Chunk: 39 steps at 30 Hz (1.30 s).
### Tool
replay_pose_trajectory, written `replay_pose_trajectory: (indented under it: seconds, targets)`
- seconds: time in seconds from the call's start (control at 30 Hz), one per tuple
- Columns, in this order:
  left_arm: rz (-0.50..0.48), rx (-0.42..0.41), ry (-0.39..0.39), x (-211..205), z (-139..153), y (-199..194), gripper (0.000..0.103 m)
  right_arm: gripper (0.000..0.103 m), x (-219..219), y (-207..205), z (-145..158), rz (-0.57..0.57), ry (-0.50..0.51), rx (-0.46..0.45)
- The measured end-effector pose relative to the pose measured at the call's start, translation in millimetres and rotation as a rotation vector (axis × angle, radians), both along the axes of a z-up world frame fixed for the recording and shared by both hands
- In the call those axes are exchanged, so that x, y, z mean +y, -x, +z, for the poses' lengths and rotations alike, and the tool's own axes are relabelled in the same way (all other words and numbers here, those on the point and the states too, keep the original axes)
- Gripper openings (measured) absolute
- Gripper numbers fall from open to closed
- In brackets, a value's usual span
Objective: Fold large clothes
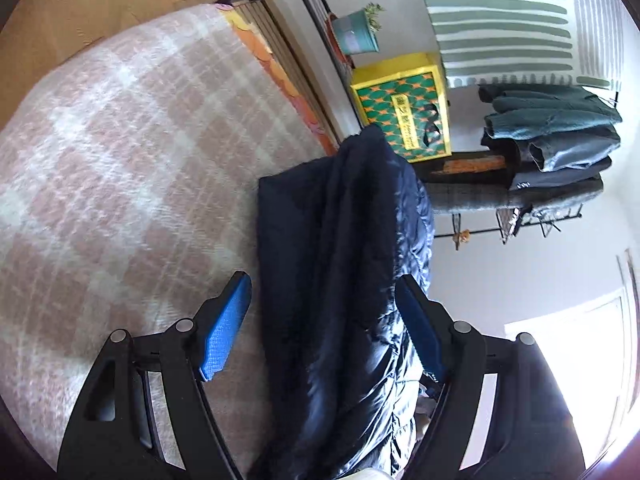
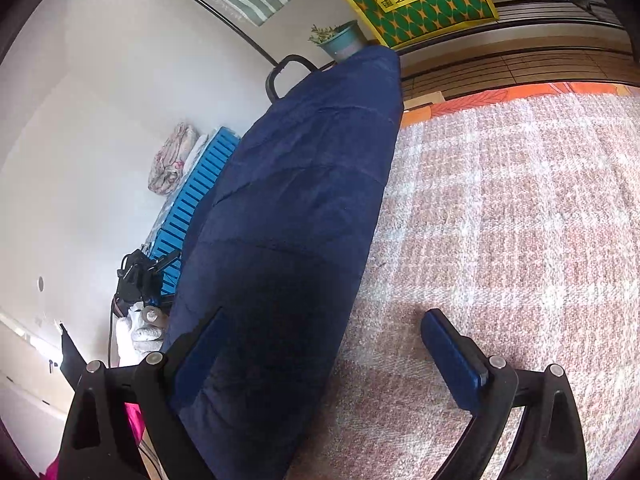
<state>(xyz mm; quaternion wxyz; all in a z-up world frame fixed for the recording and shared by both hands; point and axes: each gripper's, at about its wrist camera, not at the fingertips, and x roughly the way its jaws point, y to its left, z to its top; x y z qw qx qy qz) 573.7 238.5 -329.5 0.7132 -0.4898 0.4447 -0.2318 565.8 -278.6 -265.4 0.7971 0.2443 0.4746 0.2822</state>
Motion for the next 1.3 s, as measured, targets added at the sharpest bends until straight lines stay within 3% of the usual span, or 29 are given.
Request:
replay_pose_trajectory:
  seconds: [0.17, 0.43, 0.47, 0.53, 0.6, 0.7, 0.73, 0.8, 0.9, 1.07, 1.3]
  targets:
    - [-0.062, -0.029, -0.017, -15, 3, -11, 0.076, 0.099, 2, 0, -4, 0.01, -0.061, 0.016]
    - [-0.124, -0.023, -0.146, -43, 12, -23, 0.076, 0.095, 25, -11, -6, 0.057, -0.056, -0.002]
    - [-0.118, -0.024, -0.17, -46, 14, -23, 0.075, 0.094, 29, -12, -5, 0.058, -0.051, -0.007]
    - [-0.106, -0.021, -0.252, -55, 20, -22, 0.063, 0.092, 38, -16, -5, 0.051, -0.031, -0.005]
    - [-0.11, -0.027, -0.325, -65, 26, -18, 0.044, 0.08, 45, -18, -6, 0.044, -0.01, 0.01]
    - [-0.099, -0.056, -0.394, -78, 39, -11, 0.026, 0.064, 52, -20, -5, 0.026, 0.051, 0.031]
    - [-0.093, -0.066, -0.412, -81, 44, -8, 0.023, 0.059, 53, -19, -3, 0.021, 0.073, 0.037]
    - [-0.081, -0.076, -0.439, -86, 52, -2, 0.018, 0.039, 55, -16, 3, 0.017, 0.1, 0.03]
    - [-0.066, -0.082, -0.47, -94, 65, 12, 0.015, 0.027, 61, -8, 21, 0.013, 0.168, 0.002]
    - [-0.075, -0.086, -0.475, -109, 86, 46, 0.012, 0.022, 63, 13, 48, 0.03, 0.253, -0.017]
    - [-0.171, -0.097, -0.481, -162, 101, 120, 0.011, 0.021, 20, 81, 73, 0.07, 0.388, -0.039]
